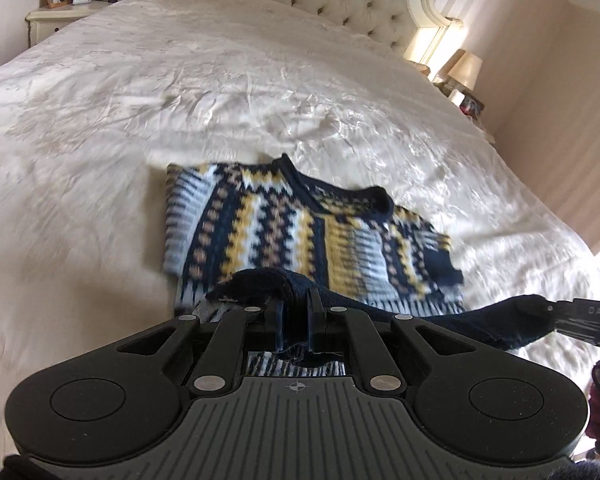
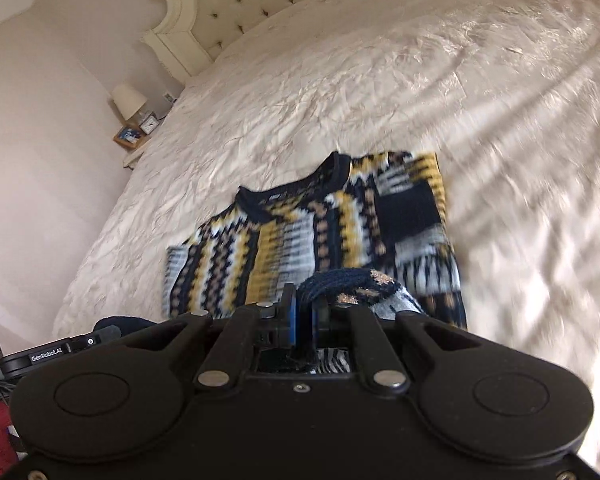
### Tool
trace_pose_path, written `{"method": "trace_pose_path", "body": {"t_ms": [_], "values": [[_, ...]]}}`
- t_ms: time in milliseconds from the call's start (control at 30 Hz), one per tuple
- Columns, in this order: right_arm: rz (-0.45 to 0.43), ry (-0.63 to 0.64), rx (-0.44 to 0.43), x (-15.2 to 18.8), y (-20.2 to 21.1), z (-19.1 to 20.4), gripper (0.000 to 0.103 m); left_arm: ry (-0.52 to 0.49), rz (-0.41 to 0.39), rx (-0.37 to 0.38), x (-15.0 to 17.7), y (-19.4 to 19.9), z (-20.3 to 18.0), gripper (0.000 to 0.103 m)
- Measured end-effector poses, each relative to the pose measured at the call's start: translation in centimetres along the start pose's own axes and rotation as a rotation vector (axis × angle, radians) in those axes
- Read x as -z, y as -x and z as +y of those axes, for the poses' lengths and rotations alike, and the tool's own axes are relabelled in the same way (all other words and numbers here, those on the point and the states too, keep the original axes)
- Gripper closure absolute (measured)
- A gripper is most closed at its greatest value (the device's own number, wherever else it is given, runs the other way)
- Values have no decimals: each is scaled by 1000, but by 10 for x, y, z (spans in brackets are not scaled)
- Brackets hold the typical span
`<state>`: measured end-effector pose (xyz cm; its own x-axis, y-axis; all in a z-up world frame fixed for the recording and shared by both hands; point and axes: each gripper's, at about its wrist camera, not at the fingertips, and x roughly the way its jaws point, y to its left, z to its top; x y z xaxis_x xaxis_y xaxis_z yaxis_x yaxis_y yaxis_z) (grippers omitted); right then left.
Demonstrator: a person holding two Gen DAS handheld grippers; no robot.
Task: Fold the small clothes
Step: 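Lift the hem with both grippers and fold it toward the collar, then lower the hem near the collar and open both grippers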
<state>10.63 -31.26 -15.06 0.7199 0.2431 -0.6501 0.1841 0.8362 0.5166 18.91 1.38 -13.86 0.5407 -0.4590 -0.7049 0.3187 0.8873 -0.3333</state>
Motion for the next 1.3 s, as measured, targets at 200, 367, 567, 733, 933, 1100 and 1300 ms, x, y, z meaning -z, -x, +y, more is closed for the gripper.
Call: {"method": "trace_pose_path", "body": {"t_ms": [200,367,567,733,933,1100,1300], "values": [[14,-27,37,-29,-39,-4,90,39,34,17,-34,-39,18,93],[21,-43,66,-47,-62,-6,90,19,55,16,-55,-65,25,93],[44,-59,86,-73,-90,-12,90,17,87,6,-81,-96,28,93],[96,-80,98,-89,-123,-27,84,71,128,-23,-90,-126,39,92],[133,-79,99,-100,-151,-41,80,103,123,-23,-101,-146,47,78],[130,-59,97,-103,-166,-49,60,90,112,-53,-113,-159,48,74],[75,-84,105,-115,-168,-59,50,80,115,-52,-123,-166,50,74]]}}
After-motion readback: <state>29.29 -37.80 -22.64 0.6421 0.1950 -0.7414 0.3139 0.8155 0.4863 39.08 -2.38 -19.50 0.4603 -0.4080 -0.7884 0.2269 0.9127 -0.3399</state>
